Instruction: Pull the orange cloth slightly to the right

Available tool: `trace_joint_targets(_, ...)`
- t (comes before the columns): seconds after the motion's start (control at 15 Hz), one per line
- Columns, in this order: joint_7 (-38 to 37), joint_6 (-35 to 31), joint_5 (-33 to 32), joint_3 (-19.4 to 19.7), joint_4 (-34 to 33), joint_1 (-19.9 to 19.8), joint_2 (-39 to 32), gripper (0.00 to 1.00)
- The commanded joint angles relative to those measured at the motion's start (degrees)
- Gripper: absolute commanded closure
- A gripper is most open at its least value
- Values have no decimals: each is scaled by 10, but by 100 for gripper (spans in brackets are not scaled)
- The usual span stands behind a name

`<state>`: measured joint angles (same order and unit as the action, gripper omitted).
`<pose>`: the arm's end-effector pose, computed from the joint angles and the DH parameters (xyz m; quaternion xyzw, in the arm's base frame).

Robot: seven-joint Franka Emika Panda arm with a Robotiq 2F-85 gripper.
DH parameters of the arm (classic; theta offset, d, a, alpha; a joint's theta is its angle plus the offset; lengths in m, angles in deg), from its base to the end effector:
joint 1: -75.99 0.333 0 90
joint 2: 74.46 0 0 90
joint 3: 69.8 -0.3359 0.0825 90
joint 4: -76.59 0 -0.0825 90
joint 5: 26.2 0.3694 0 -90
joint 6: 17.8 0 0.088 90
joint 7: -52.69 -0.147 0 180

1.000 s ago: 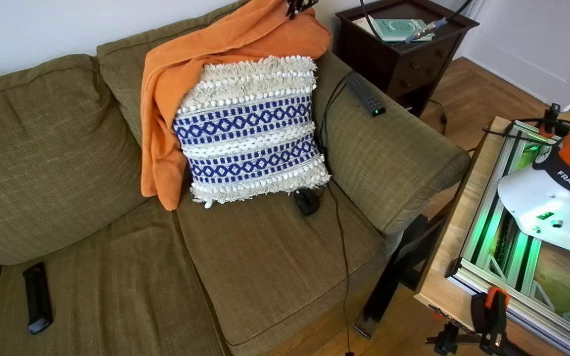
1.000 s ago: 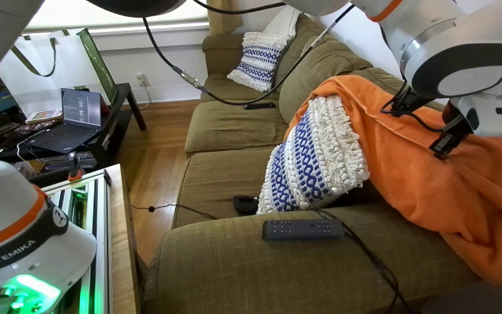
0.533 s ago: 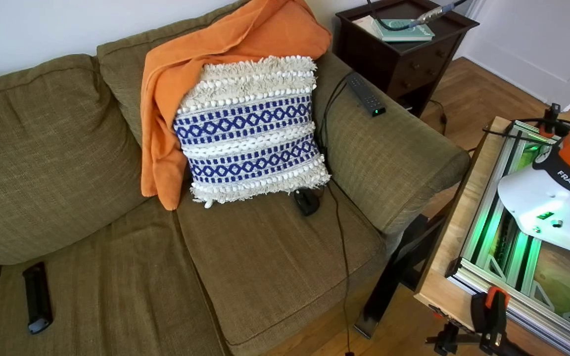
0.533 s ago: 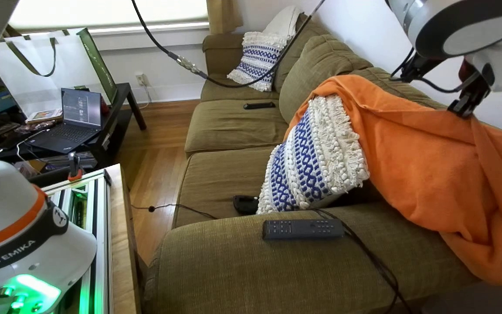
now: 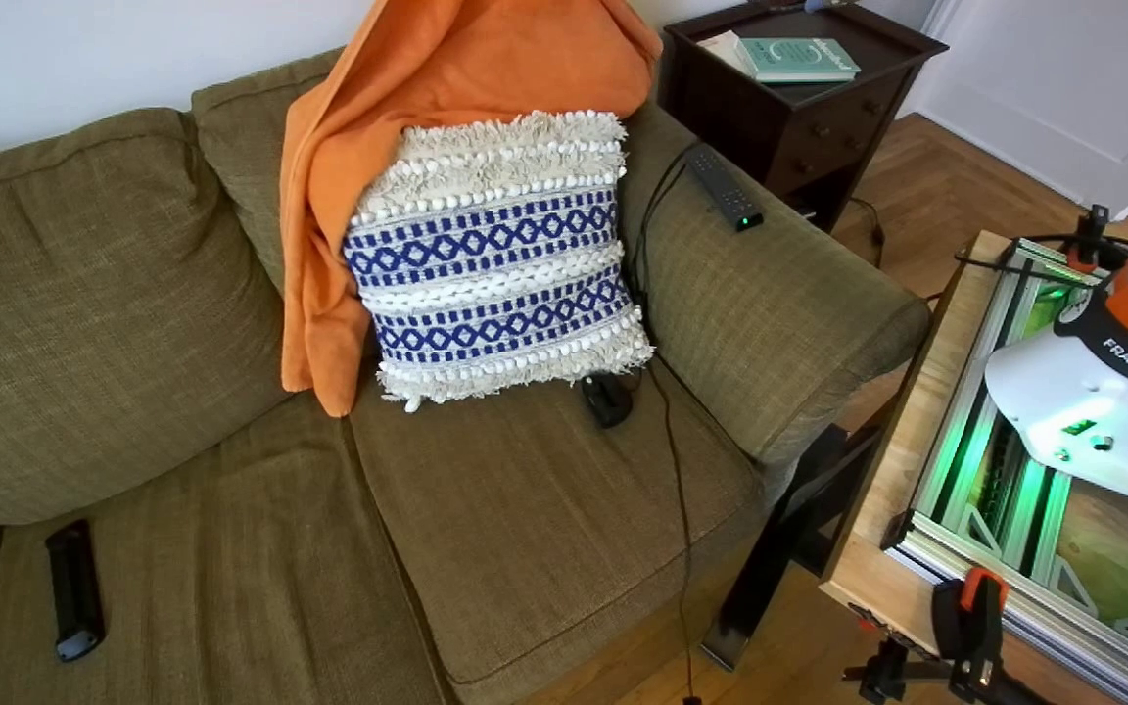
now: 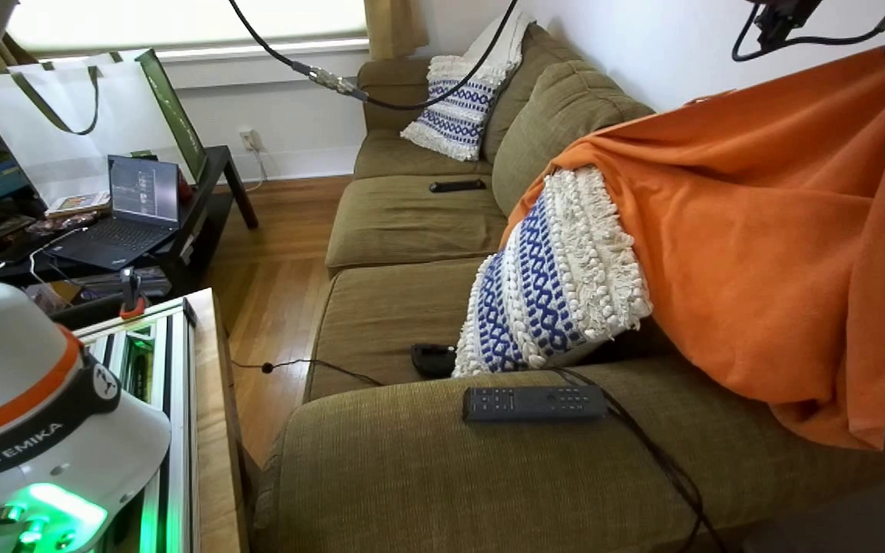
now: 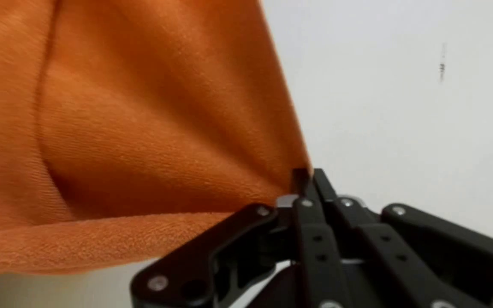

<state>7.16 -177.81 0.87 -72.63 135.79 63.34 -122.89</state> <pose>0.8336 -0.1776 0.4374 -0.6861 0.5598 -0.3516 0.3039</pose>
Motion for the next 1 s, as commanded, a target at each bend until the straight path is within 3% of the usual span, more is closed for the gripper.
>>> trace_joint_targets(0.0,76,-82,15,-48,-134,-16,-111,99)
trace_joint_targets(0.2,115,-144,-2,-91,-200,-26,-179,99)
trace_joint_targets(0.4,127,-186,-19,-104,-267,-26,-241,99)
trace_joint_targets(0.6,112,-184,-24,-88,-313,-24,-285,99)
trace_joint_targets(0.67,125,-184,-2,-78,-309,-21,-287,99)
trace_joint_targets(0.93,89,-166,-24,-42,-296,-24,-299,99)
